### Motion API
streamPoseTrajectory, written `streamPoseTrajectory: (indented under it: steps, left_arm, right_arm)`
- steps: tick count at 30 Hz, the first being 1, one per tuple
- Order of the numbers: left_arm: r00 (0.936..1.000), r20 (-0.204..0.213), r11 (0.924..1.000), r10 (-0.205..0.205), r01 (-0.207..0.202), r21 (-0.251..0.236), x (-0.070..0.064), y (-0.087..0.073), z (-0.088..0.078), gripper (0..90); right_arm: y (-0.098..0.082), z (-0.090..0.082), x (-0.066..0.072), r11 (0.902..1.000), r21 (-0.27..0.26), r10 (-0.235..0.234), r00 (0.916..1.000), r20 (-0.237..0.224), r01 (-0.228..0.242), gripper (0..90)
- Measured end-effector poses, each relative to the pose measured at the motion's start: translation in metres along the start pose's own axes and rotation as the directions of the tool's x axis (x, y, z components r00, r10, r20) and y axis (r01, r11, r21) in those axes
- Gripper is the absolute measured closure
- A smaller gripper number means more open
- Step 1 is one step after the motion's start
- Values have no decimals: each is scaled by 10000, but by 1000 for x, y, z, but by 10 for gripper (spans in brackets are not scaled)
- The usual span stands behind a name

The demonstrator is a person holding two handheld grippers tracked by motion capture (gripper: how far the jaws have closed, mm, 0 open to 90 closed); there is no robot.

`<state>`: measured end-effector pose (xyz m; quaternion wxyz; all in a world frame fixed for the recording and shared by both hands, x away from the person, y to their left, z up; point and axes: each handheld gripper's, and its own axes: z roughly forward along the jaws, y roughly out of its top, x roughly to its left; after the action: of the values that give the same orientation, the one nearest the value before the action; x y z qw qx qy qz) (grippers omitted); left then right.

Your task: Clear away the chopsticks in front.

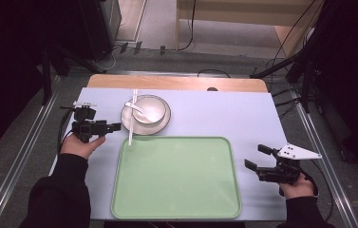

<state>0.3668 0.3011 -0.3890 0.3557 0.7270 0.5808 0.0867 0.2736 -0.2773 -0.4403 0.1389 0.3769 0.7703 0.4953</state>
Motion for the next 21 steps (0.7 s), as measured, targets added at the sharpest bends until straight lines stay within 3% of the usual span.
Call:
streamPoseTrajectory:
  steps: [2,6,8,10,14,16,21]
  left_arm:
    - [9998,-116,9998,139,-137,126,0,3,5,308]
    - [9990,28,9988,447,-447,195,-3,8,13,304]
    - [9984,118,9983,559,-561,133,-5,8,16,361]
    - [9972,-45,9971,753,-752,96,-5,8,20,409]
    - [9972,-302,9966,680,-665,480,-5,12,26,484]
    - [9985,-239,9969,500,-484,621,-7,17,28,538]
    - [9984,-504,9969,242,-203,766,-11,24,36,585]
  right_arm:
    - [0,0,0,10000,6,-14,10000,8,14,177]
    - [0,0,0,10000,27,-84,10000,22,83,177]
    - [0,0,0,9999,10,-107,9999,2,107,178]
    - [0,0,0,9999,6,-105,9999,-13,105,178]
    - [1,0,1,9999,29,-107,9999,-12,107,178]
    - [1,1,0,9999,43,-141,9999,-17,141,178]
    - [1,1,1,9999,64,-144,9999,-13,144,178]
